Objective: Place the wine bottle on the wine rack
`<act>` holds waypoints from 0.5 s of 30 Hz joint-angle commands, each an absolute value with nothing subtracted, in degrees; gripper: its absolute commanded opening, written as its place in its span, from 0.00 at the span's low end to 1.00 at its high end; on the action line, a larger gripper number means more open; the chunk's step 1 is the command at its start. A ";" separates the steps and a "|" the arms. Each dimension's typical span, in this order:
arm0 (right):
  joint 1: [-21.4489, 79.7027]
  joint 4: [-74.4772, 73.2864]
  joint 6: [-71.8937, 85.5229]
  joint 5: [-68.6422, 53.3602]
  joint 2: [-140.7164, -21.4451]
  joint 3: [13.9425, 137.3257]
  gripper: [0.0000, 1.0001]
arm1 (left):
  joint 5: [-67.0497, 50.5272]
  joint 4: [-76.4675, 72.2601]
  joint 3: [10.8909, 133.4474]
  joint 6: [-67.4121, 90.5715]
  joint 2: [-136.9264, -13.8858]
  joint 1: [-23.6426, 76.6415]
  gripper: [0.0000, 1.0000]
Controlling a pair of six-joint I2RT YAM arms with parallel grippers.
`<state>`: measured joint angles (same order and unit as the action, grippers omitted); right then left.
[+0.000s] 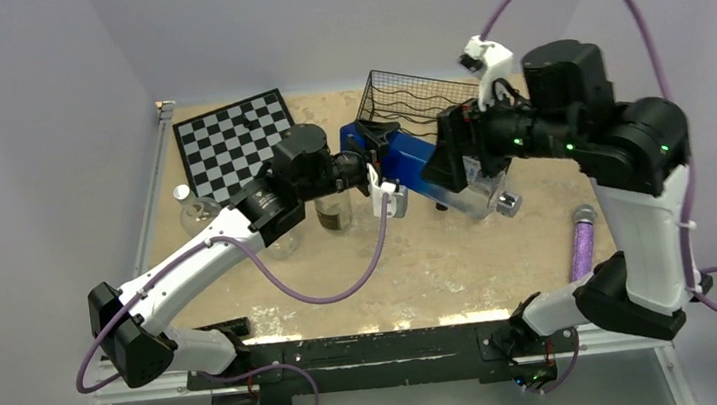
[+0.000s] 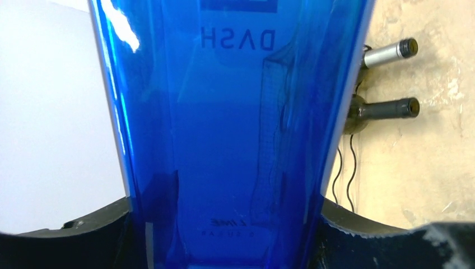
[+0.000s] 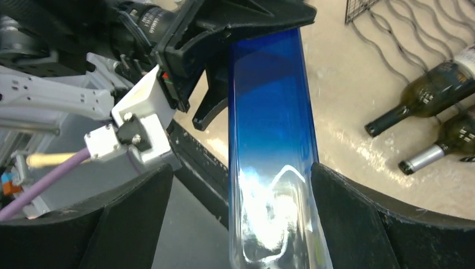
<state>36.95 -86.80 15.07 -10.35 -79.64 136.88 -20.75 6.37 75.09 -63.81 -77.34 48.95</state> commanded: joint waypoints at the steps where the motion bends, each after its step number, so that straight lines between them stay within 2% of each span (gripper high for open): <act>1: 36.73 -91.69 14.84 -16.18 -79.00 131.75 0.98 | -21.30 -5.67 77.67 -72.22 -76.68 49.31 0.00; 10: 36.68 -94.10 14.04 -13.06 -78.71 123.41 0.94 | -18.84 -12.00 75.47 -75.17 -77.95 49.31 0.00; 15: 36.69 -92.46 15.81 -8.23 -75.56 117.10 0.99 | -17.39 -15.62 72.82 -76.21 -77.45 49.31 0.00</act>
